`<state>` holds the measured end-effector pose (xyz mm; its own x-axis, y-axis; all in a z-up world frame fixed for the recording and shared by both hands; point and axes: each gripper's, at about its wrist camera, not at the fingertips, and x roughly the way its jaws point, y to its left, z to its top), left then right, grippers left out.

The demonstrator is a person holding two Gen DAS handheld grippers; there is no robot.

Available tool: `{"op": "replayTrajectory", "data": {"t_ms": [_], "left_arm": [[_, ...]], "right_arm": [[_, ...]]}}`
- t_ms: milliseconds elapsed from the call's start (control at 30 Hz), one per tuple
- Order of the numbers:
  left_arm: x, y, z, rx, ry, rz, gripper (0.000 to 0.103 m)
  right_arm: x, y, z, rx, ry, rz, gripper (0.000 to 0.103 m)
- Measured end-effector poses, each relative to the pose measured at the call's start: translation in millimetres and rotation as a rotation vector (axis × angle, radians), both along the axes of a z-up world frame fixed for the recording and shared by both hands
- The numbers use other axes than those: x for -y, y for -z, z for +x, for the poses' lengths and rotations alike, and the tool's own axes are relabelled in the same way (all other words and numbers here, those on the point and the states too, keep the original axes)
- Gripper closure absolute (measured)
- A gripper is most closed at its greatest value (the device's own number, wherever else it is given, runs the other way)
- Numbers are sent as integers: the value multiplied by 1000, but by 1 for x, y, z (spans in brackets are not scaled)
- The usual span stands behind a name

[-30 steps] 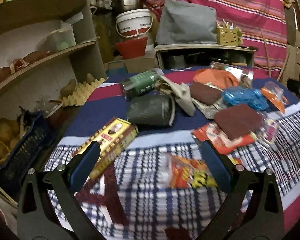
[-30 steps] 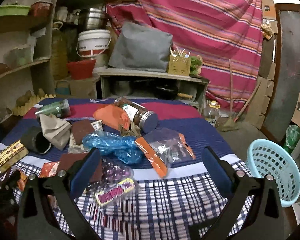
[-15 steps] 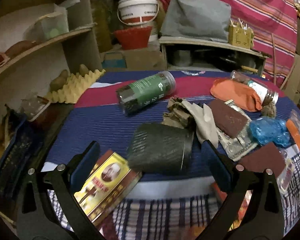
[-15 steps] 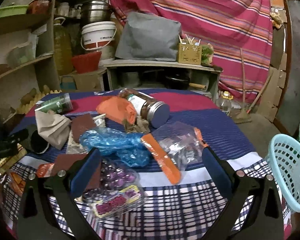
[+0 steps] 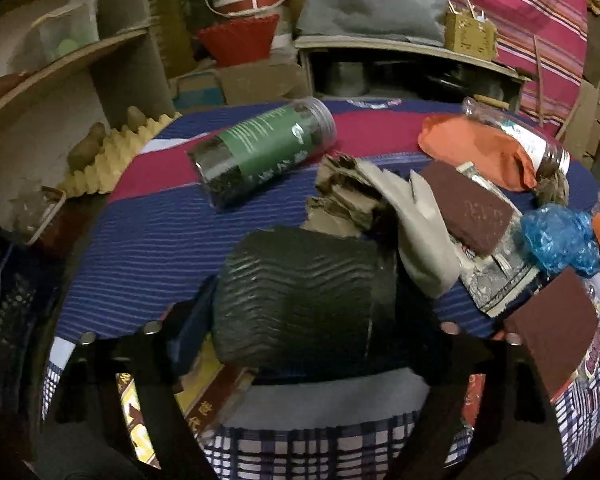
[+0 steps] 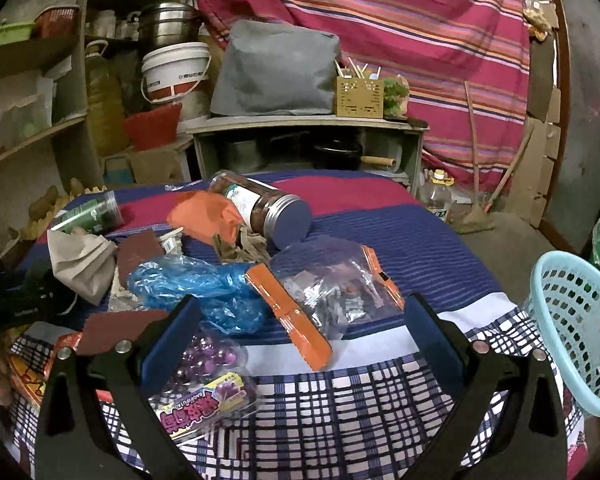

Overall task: Collect trash
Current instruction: 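Grasp the dark ribbed cup with the left tool while the right grasps the maroon pad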

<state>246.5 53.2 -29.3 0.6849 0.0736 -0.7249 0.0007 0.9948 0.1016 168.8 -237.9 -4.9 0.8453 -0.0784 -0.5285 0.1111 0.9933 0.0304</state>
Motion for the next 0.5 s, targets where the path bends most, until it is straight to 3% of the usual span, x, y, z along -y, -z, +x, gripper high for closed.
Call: {"op": "replayTrajectory", "data": {"t_ms": [200, 333, 500], "left_arm": [[0, -4, -5, 31, 3, -2, 28], [-1, -17, -20, 117, -33, 56, 28], [-13, -37, -38, 197, -68, 54, 28]], "right_arm": [[-4, 0, -1, 0, -2, -16, 4], [-13, -1, -3, -2, -23, -19, 4], [-37, -2, -6, -4, -70, -41, 4]]}}
